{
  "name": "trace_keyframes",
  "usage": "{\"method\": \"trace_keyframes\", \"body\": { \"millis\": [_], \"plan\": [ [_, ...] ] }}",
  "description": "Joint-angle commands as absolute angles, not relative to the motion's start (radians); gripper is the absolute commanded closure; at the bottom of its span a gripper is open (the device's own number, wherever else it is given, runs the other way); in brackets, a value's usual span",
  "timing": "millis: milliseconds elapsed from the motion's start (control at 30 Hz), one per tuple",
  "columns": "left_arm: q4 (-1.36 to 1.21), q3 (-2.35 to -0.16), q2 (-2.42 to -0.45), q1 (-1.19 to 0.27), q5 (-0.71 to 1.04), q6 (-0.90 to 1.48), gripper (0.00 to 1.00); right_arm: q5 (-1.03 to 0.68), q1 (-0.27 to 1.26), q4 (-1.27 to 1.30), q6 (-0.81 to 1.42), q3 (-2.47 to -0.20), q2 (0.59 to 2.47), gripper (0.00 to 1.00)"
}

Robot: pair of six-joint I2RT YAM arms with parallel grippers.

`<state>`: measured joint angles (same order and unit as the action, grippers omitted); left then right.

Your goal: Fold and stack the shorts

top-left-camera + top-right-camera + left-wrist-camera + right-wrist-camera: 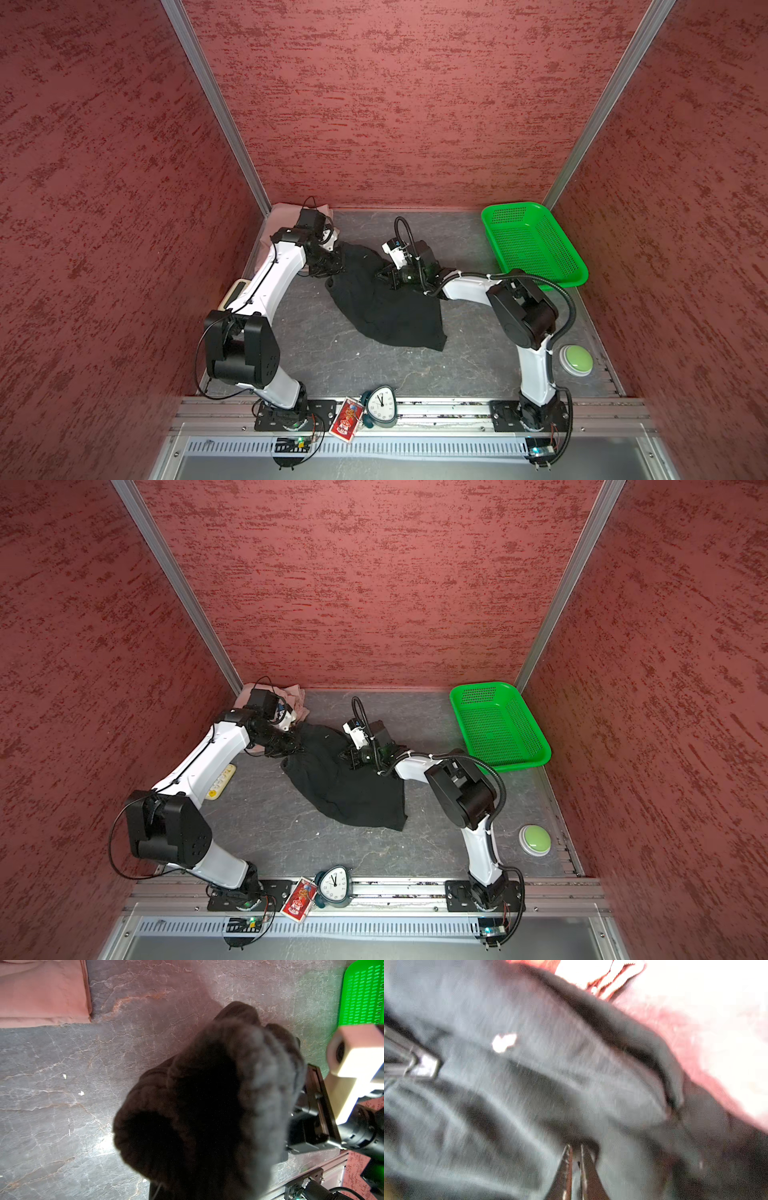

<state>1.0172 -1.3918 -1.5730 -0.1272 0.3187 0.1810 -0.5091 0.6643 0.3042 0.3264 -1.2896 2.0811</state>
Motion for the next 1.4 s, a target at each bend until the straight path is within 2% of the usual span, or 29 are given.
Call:
{"method": "trace_keyframes", "body": {
  "millis": [0,133,233,267,433,567,700,900,1067,1267,1367],
  "plan": [
    [0.989,-1.414,-1.552,-0.144,0.325,0.143,1.00,-0.470,0.669,0.353,0.345,-1.378,2.156,0.93],
    [0.979,-1.417,-1.560,-0.176,0.311,0.123,1.00,-0.418,0.662,0.330,0.374,-1.496,2.264,0.96],
    [0.975,-1.420,-1.562,-0.194,0.288,0.105,1.00,-0.415,0.660,0.306,0.390,-1.557,2.329,0.93],
    [0.979,-1.424,-1.563,-0.198,0.278,0.101,1.00,-0.424,0.660,0.309,0.395,-1.562,2.334,0.89],
    [1.052,-1.504,-1.583,-0.204,0.214,0.102,1.00,-0.425,0.649,0.297,0.408,-1.469,2.187,0.54],
    [1.136,-1.575,-1.613,-0.214,0.142,0.110,1.00,-0.318,0.617,0.101,0.376,-1.336,1.996,0.41],
    [1.186,-1.606,-1.642,-0.212,0.093,0.101,1.00,-0.192,0.581,-0.070,0.332,-1.118,1.792,0.39],
    [1.239,-1.657,-1.683,-0.201,0.038,0.101,1.00,-0.155,0.575,-0.172,0.352,-0.900,1.628,0.41],
    [1.251,-1.706,-1.714,-0.248,0.138,0.152,1.00,-0.147,0.575,-0.216,0.386,-0.877,1.640,0.45],
    [1.183,-1.662,-1.717,-0.288,0.359,0.243,0.94,-0.139,0.576,-0.155,0.438,-0.824,1.678,0.73],
    [1.188,-1.647,-1.714,-0.308,0.381,0.273,0.94,-0.165,0.579,-0.098,0.462,-0.809,1.716,0.81]
  ]
}}
